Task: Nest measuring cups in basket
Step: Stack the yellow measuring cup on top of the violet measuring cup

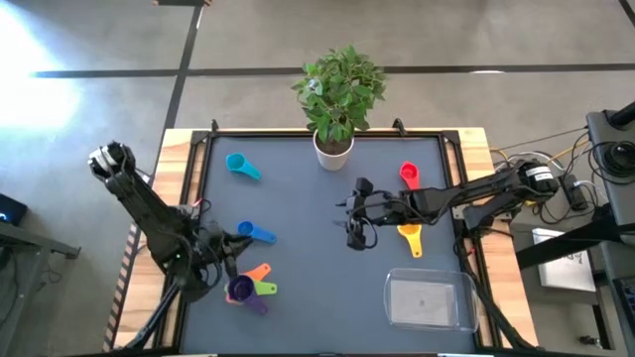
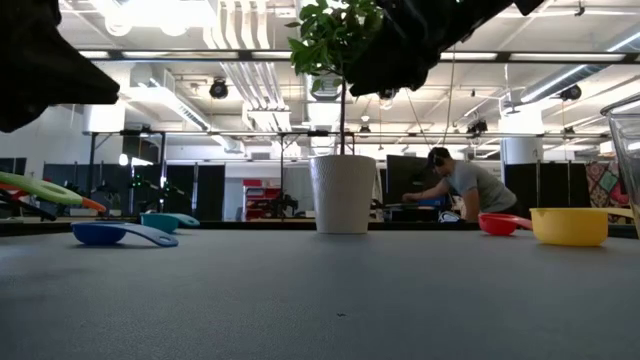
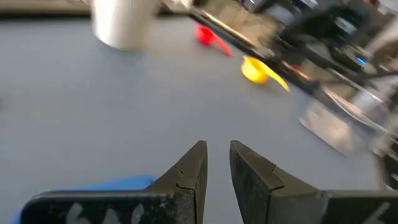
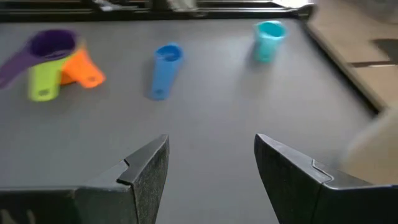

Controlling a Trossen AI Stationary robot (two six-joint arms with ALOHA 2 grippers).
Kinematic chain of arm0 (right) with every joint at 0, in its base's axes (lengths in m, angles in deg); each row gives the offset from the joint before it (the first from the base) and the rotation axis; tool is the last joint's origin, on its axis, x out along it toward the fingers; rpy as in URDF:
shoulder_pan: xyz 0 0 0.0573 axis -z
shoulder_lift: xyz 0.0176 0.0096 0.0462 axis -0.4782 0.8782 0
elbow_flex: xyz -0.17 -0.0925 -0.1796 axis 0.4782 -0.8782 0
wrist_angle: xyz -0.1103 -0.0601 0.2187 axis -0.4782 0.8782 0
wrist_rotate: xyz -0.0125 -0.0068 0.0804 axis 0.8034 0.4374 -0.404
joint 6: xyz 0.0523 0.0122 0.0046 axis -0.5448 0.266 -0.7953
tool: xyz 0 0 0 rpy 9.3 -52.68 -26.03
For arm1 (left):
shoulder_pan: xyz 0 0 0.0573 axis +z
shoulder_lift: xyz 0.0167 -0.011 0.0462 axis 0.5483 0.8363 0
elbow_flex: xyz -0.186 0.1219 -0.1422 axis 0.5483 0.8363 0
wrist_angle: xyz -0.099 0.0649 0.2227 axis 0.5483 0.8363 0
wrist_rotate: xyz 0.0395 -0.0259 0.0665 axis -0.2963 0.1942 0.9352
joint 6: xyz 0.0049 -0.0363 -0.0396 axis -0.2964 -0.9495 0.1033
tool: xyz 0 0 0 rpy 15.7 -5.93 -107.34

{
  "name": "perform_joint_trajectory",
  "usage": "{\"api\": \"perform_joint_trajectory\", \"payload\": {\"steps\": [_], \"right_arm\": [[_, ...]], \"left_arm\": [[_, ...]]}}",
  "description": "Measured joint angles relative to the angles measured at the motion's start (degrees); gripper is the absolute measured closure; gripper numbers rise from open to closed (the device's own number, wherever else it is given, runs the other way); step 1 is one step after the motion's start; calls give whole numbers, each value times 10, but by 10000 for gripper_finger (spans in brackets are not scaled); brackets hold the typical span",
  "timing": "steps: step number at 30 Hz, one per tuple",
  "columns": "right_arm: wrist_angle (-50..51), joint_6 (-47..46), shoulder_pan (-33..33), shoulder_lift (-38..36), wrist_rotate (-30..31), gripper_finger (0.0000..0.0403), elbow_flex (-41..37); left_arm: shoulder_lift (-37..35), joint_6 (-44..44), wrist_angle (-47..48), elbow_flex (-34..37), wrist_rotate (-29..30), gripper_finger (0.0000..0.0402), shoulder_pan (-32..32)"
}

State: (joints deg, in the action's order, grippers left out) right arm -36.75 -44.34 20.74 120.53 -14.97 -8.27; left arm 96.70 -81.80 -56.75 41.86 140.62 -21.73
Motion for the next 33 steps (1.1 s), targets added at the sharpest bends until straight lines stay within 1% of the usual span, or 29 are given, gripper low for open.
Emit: {"api": "perform_joint_trajectory", "payload": {"steps": [2, 4, 8, 10, 12, 14, 17, 20, 22, 24, 29, 33], "right_arm": [[0, 3, -2, 0, -29, 177, -1], [-1, 11, -5, 0, -57, 177, -3], [-7, 9, -11, 0, -68, 177, -6], [-11, 2, -18, 0, -70, 177, -9], [-12, 2, -26, 0, -72, 177, -13], [-20, 2, -33, 1, -72, 177, -16], [-24, 7, -41, 1, -71, 177, -16], [-23, 10, -49, -1, -58, 177, -16], [-21, 13, -59, -7, -31, 177, -18], [-21, 16, -67, -20, -17, 177, -23], [-28, 16, -74, -59, -16, 177, -48], [-77, 13, -73, -90, -15, 177, -98]], "left_arm": [[-7, 90, -86, 8, -24, 351, 0], [-10, 199, -187, 16, -38, 351, 0], [-11, 409, -373, 35, -43, 351, 6], [-11, 482, -447, 47, -58, 351, 17], [-10, 529, -514, 66, -85, 351, 39], [-8, 553, -573, 87, -136, 351, 72], [-4, 569, -644, 109, -228, 351, 130], [-5, 591, -680, 118, -277, 351, 173], [-5, 608, -692, 118, -282, 351, 186], [-5, 623, -694, 117, -283, 351, 193], [-5, 638, -697, 117, -282, 351, 196], [-5, 645, -697, 117, -282, 351, 199]]}}
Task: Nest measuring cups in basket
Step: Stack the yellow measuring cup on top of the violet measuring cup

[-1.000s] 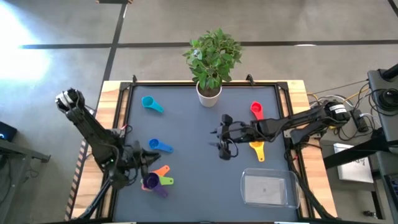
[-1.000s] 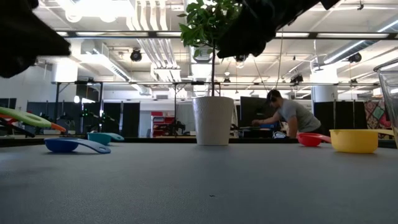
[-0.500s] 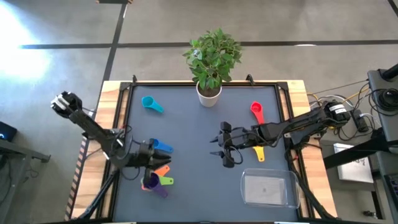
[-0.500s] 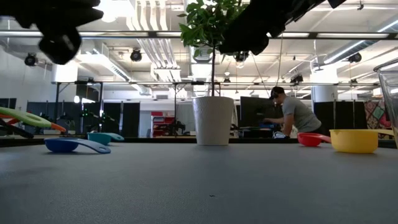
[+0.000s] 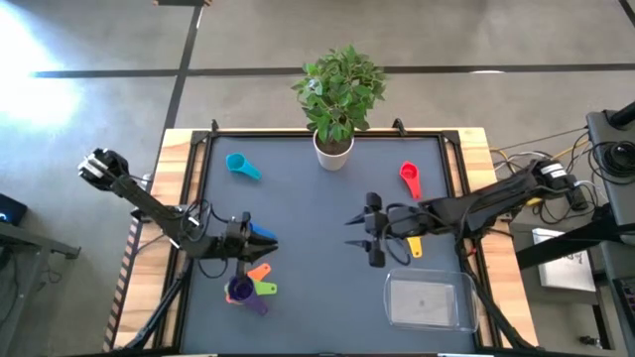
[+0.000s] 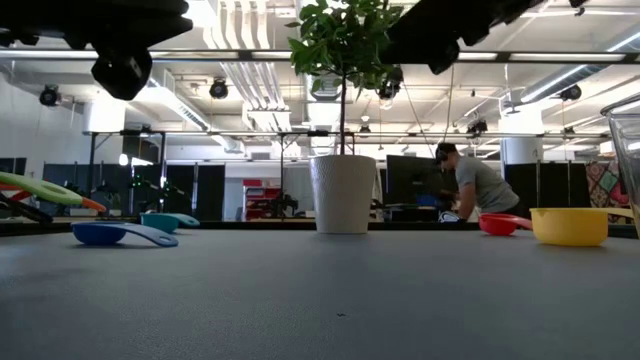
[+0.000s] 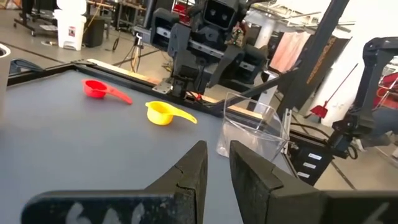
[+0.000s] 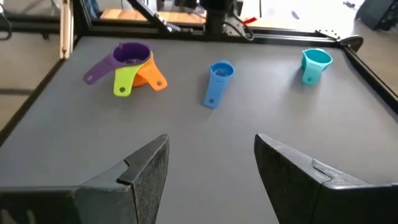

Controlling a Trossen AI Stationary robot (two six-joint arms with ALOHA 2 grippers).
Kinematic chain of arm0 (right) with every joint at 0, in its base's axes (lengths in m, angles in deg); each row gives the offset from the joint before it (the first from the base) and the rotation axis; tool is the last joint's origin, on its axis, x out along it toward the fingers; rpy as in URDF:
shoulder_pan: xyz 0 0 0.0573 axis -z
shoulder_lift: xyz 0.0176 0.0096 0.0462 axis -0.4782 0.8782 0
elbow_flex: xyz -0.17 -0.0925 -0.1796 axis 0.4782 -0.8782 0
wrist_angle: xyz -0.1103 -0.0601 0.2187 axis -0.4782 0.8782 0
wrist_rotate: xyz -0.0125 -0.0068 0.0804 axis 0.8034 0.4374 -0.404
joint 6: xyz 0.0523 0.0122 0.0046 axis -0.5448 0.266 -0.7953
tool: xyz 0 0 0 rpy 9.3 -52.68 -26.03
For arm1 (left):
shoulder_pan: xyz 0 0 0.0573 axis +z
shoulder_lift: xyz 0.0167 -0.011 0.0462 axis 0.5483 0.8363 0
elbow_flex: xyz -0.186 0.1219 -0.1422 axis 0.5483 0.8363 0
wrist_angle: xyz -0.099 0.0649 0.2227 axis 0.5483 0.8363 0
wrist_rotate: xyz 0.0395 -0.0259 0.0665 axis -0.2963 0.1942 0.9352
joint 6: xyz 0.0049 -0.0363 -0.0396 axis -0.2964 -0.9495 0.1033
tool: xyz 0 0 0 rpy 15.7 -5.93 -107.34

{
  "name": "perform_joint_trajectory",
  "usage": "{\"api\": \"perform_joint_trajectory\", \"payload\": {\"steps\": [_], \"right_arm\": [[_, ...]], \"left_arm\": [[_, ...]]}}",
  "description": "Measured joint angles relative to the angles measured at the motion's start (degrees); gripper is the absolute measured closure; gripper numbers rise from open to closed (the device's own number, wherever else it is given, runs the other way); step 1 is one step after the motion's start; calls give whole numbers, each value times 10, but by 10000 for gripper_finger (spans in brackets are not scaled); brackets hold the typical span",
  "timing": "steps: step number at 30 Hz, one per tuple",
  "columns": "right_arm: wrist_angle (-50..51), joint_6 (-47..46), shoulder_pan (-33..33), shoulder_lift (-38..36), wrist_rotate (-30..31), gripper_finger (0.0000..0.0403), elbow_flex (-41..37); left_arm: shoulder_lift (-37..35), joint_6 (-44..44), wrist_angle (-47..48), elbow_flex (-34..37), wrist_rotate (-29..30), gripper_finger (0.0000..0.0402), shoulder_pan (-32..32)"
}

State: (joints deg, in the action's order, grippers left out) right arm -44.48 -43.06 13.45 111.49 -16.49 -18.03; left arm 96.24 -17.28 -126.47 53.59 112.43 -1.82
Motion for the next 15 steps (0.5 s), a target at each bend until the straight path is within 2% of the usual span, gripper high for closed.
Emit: {"api": "perform_joint_trajectory", "payload": {"steps": [6, 15], "right_arm": [[-22, -28, 0, -51, 0, 177, -55], [29, -63, 0, -118, 0, 177, -73]], "left_arm": [[0, 1, -12, -3, 2, 351, 0], [0, 15, 6, -32, 2, 351, 0]]}}
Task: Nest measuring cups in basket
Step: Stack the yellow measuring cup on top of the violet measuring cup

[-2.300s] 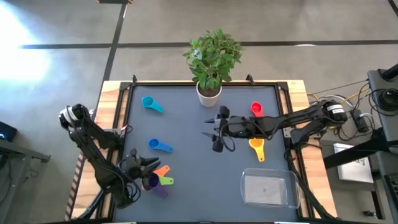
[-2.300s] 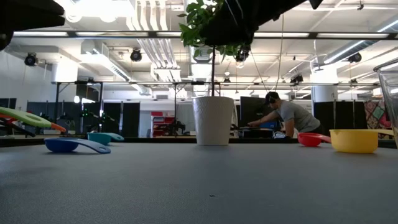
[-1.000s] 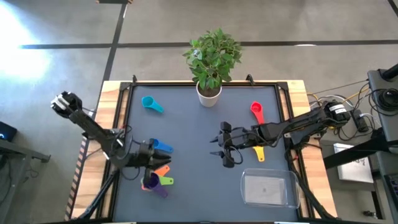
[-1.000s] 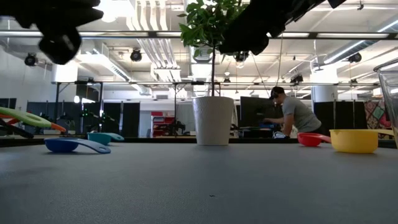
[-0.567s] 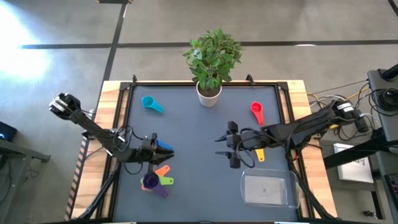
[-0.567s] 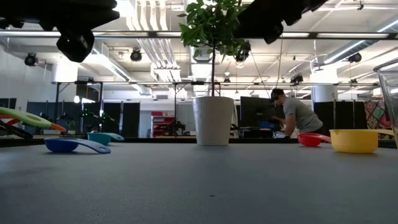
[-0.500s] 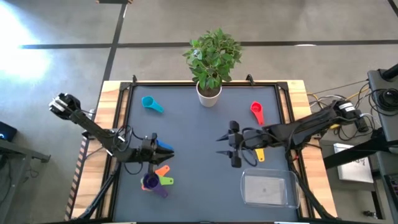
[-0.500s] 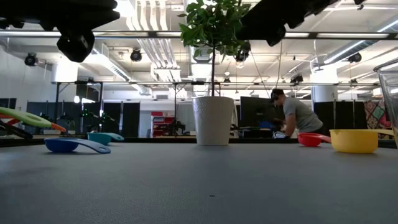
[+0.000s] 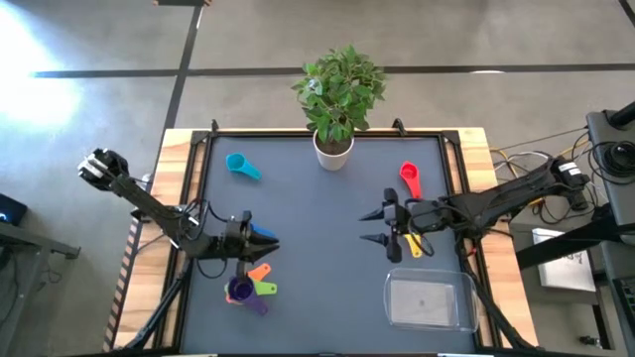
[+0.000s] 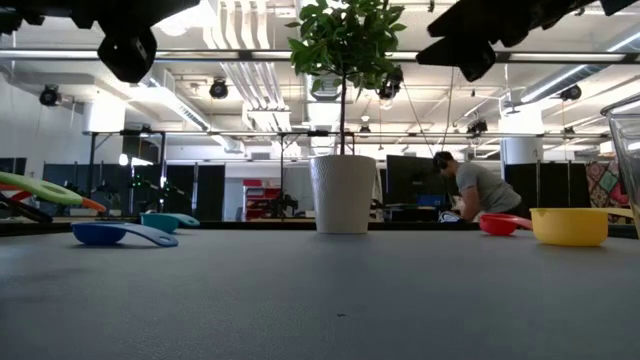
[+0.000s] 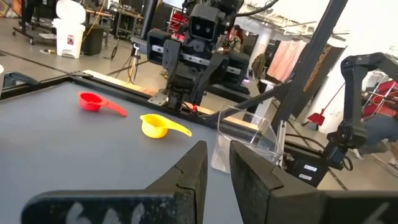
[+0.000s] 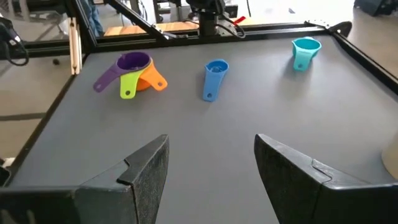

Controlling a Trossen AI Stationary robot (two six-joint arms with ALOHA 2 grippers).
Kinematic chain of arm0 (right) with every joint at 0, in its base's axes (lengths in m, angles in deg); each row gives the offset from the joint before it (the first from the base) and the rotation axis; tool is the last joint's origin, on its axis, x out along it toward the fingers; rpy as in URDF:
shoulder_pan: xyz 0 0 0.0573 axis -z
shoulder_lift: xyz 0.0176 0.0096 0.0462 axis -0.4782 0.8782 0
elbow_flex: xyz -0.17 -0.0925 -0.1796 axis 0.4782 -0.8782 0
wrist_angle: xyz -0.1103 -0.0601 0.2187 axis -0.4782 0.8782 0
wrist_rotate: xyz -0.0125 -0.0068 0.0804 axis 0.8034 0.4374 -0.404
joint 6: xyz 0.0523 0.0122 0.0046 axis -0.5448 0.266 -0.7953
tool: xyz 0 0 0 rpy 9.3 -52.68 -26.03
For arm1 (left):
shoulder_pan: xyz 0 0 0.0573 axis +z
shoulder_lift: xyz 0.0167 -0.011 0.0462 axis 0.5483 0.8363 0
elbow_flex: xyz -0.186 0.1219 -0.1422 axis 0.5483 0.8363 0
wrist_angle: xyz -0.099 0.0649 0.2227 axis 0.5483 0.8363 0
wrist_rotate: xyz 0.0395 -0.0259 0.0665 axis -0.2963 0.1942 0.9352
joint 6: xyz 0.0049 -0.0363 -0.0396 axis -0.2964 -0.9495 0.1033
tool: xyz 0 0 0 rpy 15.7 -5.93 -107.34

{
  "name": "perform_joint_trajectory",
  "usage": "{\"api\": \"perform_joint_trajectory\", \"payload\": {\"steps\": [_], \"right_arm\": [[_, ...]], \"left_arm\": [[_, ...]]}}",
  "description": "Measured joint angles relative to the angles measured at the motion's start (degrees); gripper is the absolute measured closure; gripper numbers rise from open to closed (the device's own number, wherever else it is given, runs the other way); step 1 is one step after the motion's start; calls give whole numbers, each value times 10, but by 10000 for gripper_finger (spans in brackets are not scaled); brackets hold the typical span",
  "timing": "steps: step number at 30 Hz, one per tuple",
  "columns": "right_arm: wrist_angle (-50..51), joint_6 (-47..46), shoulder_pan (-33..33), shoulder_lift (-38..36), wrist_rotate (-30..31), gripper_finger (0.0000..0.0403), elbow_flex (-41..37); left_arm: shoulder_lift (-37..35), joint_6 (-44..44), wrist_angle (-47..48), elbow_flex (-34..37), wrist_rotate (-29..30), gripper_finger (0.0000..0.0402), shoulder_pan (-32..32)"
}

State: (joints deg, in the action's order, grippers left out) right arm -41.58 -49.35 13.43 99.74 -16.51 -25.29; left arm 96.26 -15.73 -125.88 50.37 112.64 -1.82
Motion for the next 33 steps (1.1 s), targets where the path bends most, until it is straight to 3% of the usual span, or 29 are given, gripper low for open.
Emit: {"api": "perform_joint_trajectory", "payload": {"steps": [6, 11, 19, 27, 33], "right_arm": [[58, -24, 0, -22, 0, 177, -6], [194, -58, 0, -18, 0, 177, 20], [332, -118, -3, -17, -2, 177, 66], [509, -239, -2, -16, -1, 177, 102], [578, -309, -2, -12, -1, 177, 87]], "left_arm": [[0, 0, 14, -8, 2, 351, 0], [0, -1, 14, -5, 4, 351, 0], [0, -5, 14, -4, 5, 351, 0], [0, -2, 14, -4, 5, 351, 0], [0, 0, 19, -4, 5, 351, 0]]}}
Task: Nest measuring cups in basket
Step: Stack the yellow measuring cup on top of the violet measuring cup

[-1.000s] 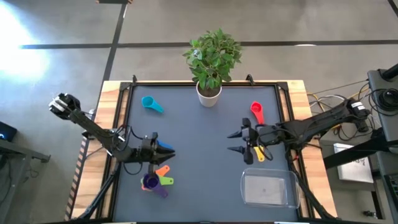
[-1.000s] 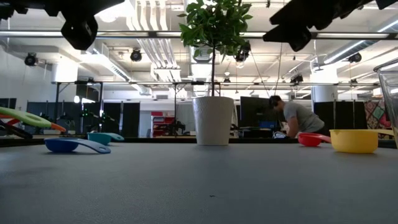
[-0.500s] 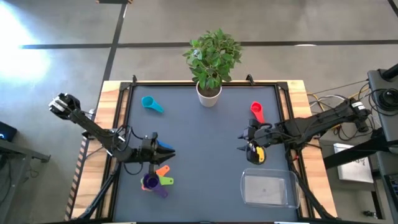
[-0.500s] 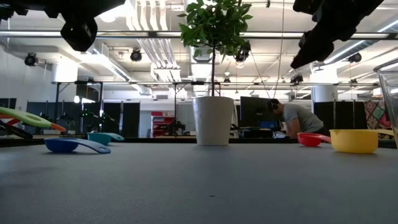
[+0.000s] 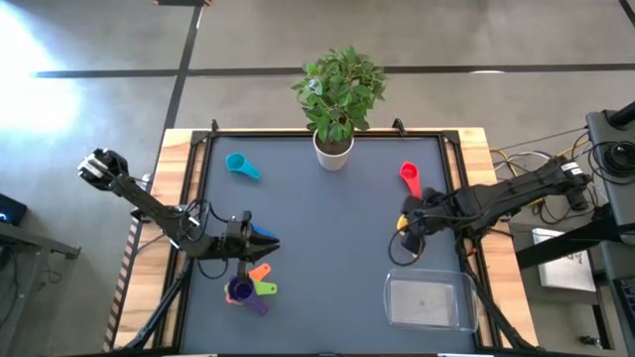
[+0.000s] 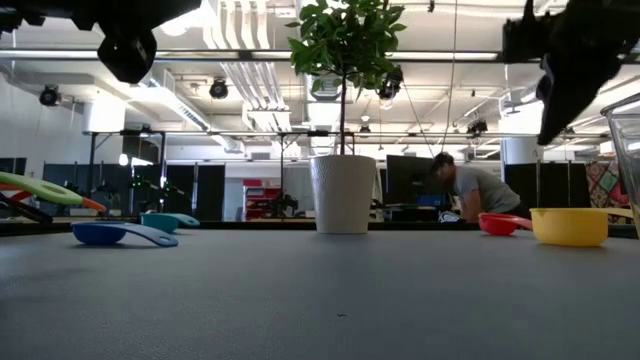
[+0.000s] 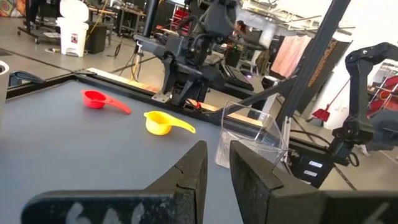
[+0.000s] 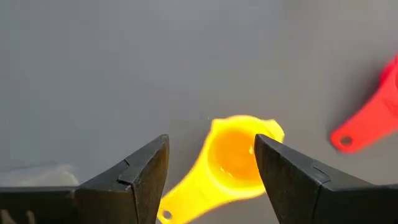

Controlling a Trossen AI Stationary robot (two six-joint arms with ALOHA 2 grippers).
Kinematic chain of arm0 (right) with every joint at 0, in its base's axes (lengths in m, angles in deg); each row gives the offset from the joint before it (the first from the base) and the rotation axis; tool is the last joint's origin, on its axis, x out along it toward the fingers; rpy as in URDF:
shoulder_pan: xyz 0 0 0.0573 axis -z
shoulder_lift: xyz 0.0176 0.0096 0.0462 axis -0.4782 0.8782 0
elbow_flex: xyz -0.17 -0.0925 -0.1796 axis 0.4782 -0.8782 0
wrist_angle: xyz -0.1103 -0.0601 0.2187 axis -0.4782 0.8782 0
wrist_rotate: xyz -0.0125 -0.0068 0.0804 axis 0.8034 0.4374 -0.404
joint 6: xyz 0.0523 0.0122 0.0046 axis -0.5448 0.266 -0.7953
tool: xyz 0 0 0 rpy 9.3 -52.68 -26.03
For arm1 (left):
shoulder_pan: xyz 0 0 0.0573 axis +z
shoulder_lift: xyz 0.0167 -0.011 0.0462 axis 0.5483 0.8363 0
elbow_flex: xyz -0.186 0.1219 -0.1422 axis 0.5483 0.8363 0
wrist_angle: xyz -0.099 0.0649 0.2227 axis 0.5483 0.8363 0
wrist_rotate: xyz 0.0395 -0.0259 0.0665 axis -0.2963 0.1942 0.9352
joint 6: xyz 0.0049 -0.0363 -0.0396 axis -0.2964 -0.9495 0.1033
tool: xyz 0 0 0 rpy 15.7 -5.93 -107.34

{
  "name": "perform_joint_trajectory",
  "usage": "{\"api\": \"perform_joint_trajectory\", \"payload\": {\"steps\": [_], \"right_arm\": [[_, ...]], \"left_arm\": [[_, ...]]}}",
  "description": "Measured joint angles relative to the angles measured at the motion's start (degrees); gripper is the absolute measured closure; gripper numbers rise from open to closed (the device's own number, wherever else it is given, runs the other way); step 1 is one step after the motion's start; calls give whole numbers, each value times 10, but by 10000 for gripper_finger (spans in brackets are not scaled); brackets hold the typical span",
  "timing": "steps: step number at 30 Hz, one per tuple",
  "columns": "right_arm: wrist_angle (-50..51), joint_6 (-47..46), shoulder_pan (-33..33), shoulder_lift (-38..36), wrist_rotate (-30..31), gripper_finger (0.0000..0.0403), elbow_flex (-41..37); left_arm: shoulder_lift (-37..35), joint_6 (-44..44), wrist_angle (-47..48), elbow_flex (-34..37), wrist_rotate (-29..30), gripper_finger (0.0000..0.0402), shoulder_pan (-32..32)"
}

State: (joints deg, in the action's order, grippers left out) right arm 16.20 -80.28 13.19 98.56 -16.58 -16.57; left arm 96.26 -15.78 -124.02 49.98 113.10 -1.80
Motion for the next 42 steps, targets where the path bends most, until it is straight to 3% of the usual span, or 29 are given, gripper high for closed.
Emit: {"api": "perform_joint_trajectory", "payload": {"steps": [12, 24, 33, 42], "right_arm": [[64, -87, 24, 10, 17, 177, -46], [32, -75, 112, 15, 6, 177, -111], [-35, -60, 120, 15, 0, 177, -153], [-77, -59, 120, 15, -2, 227, -187]], "left_arm": [[0, 0, 3, 0, 0, 351, 0], [0, -6, 4, 0, -1, 351, 0], [0, -13, 2, 0, -1, 351, 0], [0, -17, 3, 0, -1, 351, 0]]}}
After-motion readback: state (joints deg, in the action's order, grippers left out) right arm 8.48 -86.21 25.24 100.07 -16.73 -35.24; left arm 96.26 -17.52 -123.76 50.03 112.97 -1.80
